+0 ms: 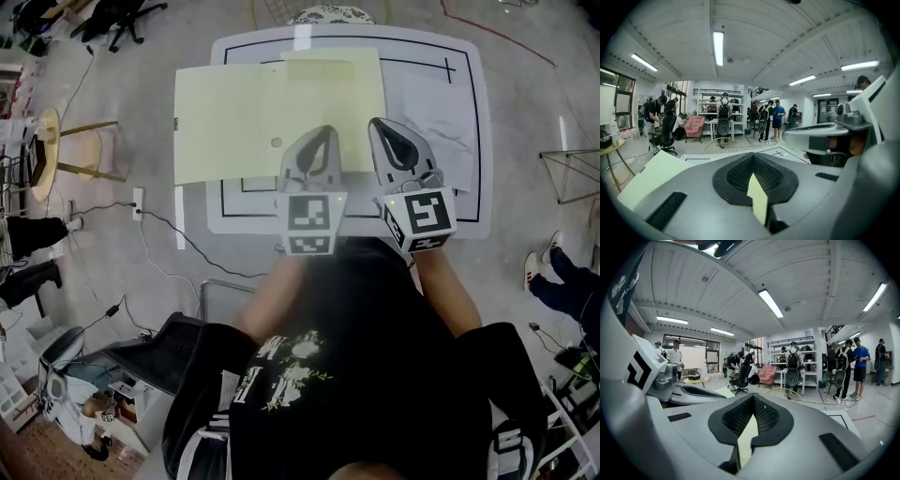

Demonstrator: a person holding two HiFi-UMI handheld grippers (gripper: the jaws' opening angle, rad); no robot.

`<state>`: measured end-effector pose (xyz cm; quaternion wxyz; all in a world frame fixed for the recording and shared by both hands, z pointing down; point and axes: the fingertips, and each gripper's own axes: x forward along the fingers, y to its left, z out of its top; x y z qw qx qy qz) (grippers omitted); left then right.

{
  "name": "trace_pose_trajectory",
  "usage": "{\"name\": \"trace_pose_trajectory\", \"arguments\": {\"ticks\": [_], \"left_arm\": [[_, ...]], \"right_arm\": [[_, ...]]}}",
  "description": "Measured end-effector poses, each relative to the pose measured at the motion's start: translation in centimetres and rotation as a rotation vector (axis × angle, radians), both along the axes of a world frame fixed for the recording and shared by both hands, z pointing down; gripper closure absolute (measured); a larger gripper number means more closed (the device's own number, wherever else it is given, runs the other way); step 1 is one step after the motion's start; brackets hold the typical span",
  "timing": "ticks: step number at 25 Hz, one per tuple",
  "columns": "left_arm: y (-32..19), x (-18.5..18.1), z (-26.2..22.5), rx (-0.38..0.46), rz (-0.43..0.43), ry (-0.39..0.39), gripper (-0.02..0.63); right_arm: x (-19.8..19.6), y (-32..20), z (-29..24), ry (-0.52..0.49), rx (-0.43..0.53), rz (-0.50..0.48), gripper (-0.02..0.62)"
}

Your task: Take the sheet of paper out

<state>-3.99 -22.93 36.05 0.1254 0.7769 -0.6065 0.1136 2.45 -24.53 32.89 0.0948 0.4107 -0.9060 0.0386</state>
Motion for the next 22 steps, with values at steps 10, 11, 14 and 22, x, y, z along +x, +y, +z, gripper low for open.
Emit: {"name": "trace_pose_trajectory", "arguments": {"ticks": [10, 11, 14, 22], "left_arm": [[0.6, -2.2, -2.8, 0.076, -0.004, 0.018, 0.611], [0.6, -2.4, -3.2, 0.085, -0.004, 0.017, 0.612], [0.8, -2.8, -4.2, 0.106, -0.002, 0.015, 0.612], [0.4, -2.6, -5.3, 0.136, 0.013, 0.006, 0.612]], "right_arm": [[-1.0, 1.2, -2.4, -0.022, 0.041, 0.033, 0.595], [-0.9, 1.2, -2.6, -0.028, 0.048, 0.04, 0.595], [-0.7, 1.3, -3.1, -0.025, 0.059, 0.06, 0.595], [-0.8, 0.9, -4.0, -0.007, 0.089, 0.068, 0.597]]}}
